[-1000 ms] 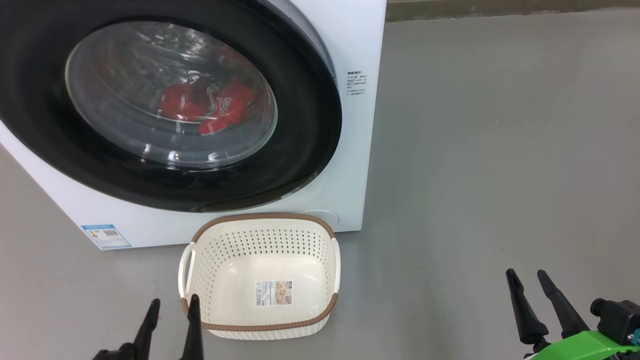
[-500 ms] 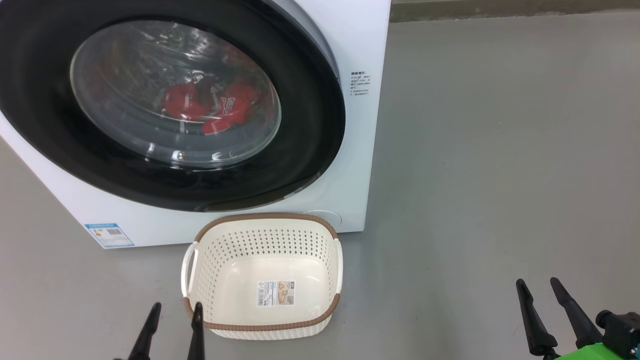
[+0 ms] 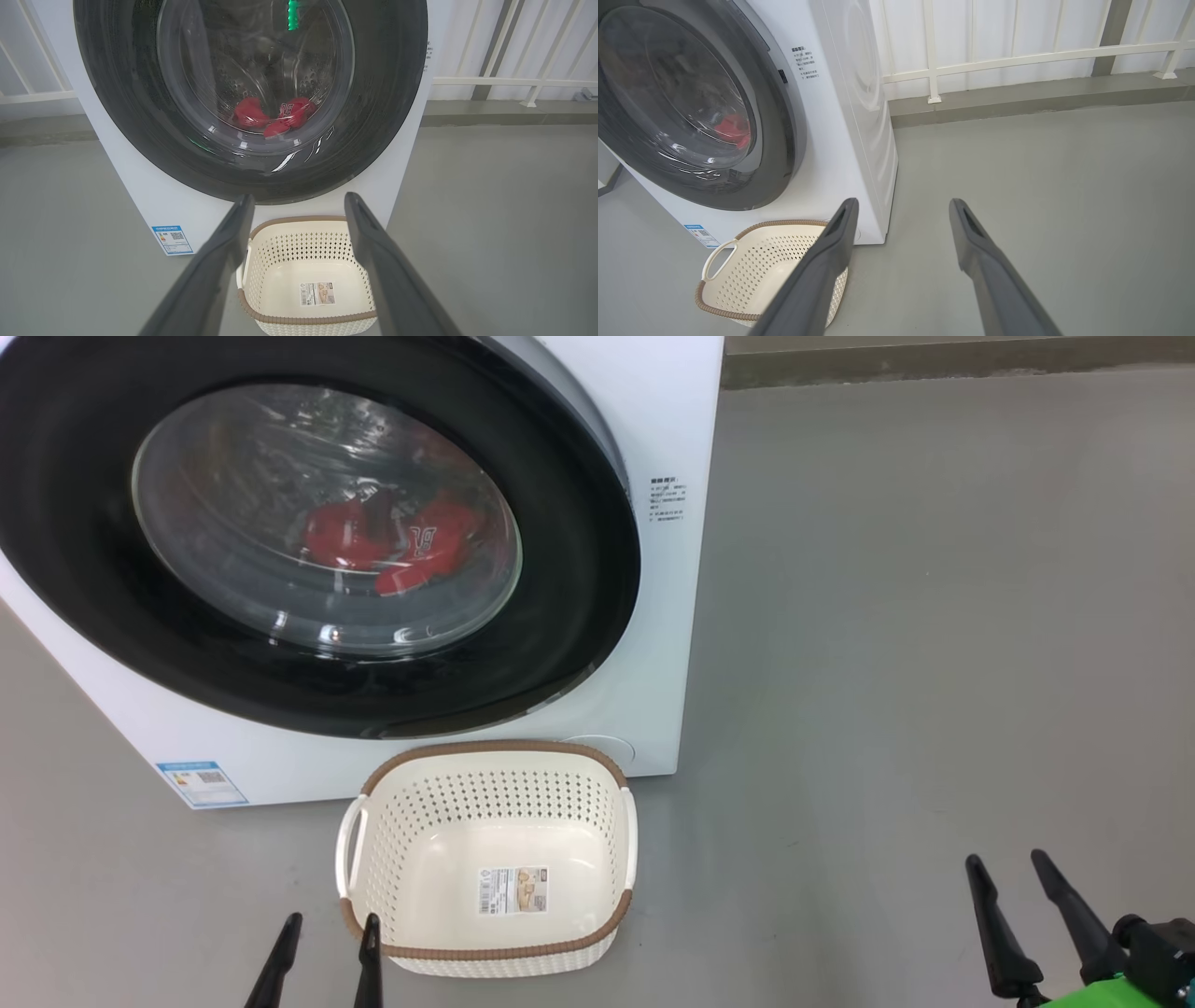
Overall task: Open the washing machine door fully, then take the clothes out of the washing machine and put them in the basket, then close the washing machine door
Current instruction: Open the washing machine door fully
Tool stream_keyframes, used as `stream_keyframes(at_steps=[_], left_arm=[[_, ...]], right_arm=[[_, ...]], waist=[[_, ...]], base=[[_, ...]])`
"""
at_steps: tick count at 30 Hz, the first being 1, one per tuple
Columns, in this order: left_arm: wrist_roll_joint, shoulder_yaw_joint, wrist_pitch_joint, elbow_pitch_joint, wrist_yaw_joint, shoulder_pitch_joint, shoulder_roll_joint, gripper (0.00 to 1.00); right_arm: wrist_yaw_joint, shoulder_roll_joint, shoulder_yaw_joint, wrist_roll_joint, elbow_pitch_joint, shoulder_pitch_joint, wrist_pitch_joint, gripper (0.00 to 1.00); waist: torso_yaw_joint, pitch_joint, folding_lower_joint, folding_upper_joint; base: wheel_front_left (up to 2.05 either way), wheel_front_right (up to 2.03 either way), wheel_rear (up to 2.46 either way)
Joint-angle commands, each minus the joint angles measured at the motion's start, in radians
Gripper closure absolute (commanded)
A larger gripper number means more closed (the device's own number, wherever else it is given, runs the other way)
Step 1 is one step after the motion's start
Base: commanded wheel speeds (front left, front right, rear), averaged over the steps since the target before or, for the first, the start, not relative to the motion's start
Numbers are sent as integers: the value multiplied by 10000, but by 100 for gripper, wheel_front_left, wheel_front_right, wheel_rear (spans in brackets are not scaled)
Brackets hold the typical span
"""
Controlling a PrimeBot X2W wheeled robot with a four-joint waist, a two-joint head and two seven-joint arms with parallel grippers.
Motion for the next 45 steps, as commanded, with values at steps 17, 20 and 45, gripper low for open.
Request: stream_keyframes(at_steps=[17, 20, 45], left_arm=[[-401, -193, -124, -385, 14, -504, 23, 0], [-415, -289, -124, -411, -23, -681, 22, 0], [-805, -1123, -124, -427, 39, -2568, 22, 0]], right_arm=[[4, 104, 854, 2629, -1217, -2460, -122, 100], [4, -76, 1105, 3000, -1274, -3401, -122, 100], [4, -2771, 3986, 11811, -889, -9596, 3180, 100]], waist=[[174, 467, 0, 0], [318, 731, 0, 0], [1368, 3516, 0, 0]], base=[[0, 0, 0], [0, 0, 0], [0, 0, 0]])
